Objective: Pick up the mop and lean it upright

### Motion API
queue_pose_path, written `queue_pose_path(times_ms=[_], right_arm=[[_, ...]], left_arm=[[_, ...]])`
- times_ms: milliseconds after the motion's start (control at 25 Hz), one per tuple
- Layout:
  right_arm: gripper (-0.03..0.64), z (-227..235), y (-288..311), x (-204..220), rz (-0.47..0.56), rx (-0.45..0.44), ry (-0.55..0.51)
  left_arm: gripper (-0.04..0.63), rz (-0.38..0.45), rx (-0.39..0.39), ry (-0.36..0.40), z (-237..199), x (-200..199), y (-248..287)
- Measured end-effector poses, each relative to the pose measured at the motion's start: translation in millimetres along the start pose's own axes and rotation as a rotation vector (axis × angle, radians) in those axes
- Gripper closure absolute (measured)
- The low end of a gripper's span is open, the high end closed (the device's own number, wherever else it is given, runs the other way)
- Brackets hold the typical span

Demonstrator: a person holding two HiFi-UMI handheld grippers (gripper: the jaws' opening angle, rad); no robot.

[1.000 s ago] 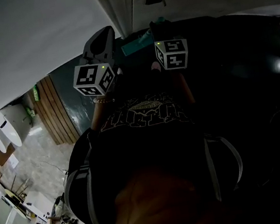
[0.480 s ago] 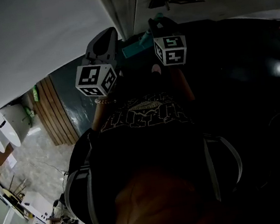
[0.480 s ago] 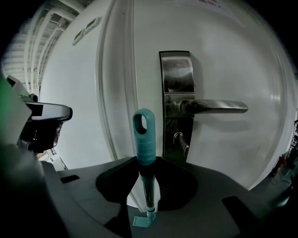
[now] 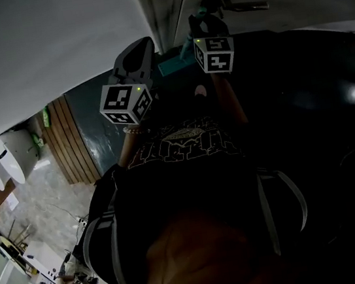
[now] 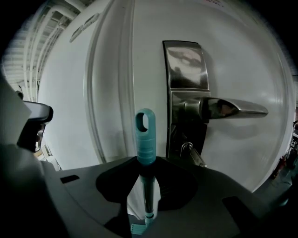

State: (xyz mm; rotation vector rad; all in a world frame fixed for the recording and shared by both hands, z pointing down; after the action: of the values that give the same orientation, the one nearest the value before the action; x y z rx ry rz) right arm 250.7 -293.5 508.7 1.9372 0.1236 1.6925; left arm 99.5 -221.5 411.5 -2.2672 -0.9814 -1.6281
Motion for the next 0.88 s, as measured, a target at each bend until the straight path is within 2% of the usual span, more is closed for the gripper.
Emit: queue_pose_path(times_ms=[360, 880], right_arm=[[0.494, 7, 20, -17, 0.031, 0.021, 0.013], [0.494, 8, 30, -15, 0.027, 0.069, 0.001]], left_arm=[[0.558, -0.001, 0.005, -0.001, -3, -6, 4], [0.558, -0.002, -0.003, -0.002, -14, -9, 3]])
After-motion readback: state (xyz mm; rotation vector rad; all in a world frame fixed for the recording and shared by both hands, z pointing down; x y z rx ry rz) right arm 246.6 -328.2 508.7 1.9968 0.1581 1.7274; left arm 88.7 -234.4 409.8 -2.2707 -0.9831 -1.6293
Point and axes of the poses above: the fingertips, and each gripper's own axes: y forward along the fingers, z to its right, x out of its underside, the point moved 2 cm from there along -y, backward along the fingers, and after that the axes turned 6 degrees about -y, right-handed, at the moved point
